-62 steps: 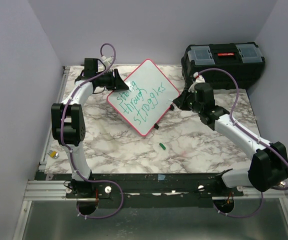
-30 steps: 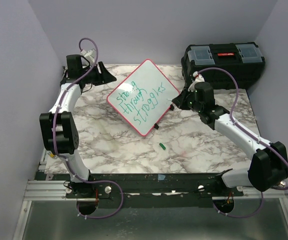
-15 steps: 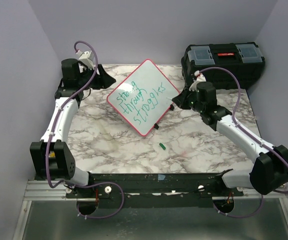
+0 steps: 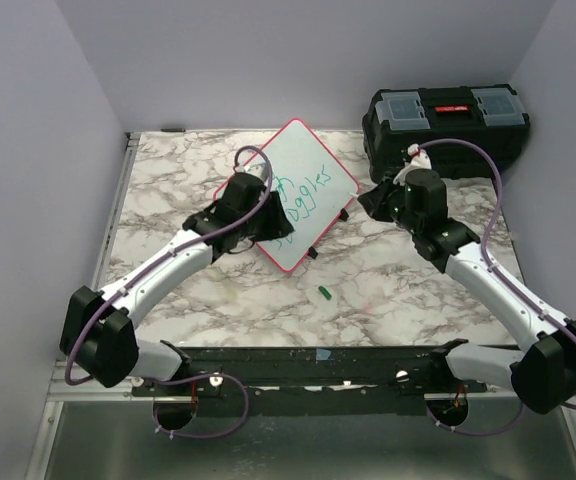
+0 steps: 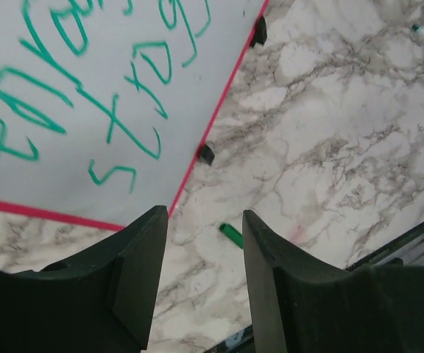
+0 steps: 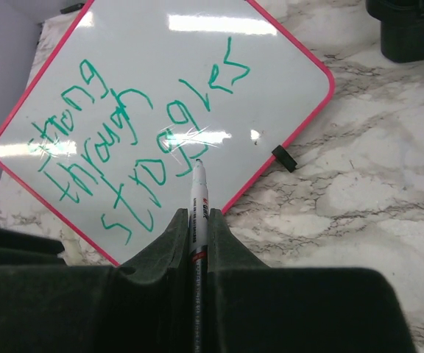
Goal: Write a sentence on the whiteboard
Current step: Pick up the pen cap from the center of the board.
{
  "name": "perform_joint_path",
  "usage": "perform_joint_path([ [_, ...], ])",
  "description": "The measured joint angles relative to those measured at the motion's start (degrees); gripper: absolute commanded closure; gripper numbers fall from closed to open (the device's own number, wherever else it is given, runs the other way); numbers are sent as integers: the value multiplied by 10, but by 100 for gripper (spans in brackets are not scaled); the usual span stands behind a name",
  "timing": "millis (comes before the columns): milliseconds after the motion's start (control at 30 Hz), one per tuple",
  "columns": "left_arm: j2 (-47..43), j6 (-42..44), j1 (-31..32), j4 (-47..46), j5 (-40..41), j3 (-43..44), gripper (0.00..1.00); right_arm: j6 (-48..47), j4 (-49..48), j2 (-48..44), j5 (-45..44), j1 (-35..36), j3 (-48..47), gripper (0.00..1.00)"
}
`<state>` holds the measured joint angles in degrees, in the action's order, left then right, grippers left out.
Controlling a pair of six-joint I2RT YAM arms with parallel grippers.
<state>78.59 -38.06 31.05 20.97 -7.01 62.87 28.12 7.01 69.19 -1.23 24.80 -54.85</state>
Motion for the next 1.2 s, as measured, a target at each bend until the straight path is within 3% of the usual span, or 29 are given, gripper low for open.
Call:
perform_joint_path([
  [67,-10,-36,38,15,39,-19,50,2,11,-11,-19,0,2,99],
  [100,-19,-66,67,21,65,-35,43,3,17,-16,-30,0,2,99],
  [133,-23,-84,79,27,79,-43,35,4,21,-19,-39,0,2,99],
  [167,-31,-109,107,37,103,-54,7,4,26,-22,-50,0,2,99],
  [233,-35,-158,150,60,159,-61,1,4,34,-27,-71,0,2,99],
  [333,-26,-210,187,93,203,-50,5,4,42,-33,-97,0,2,99],
  [533,94,-257,163,123,205,25,11,4,56,-47,-125,0,2,99],
  [767,172,-369,259,215,219,102,22,4,61,-58,-144,0,2,99],
  [1200,283,-491,284,214,173,124,47,4,61,-71,-146,0,1,99],
])
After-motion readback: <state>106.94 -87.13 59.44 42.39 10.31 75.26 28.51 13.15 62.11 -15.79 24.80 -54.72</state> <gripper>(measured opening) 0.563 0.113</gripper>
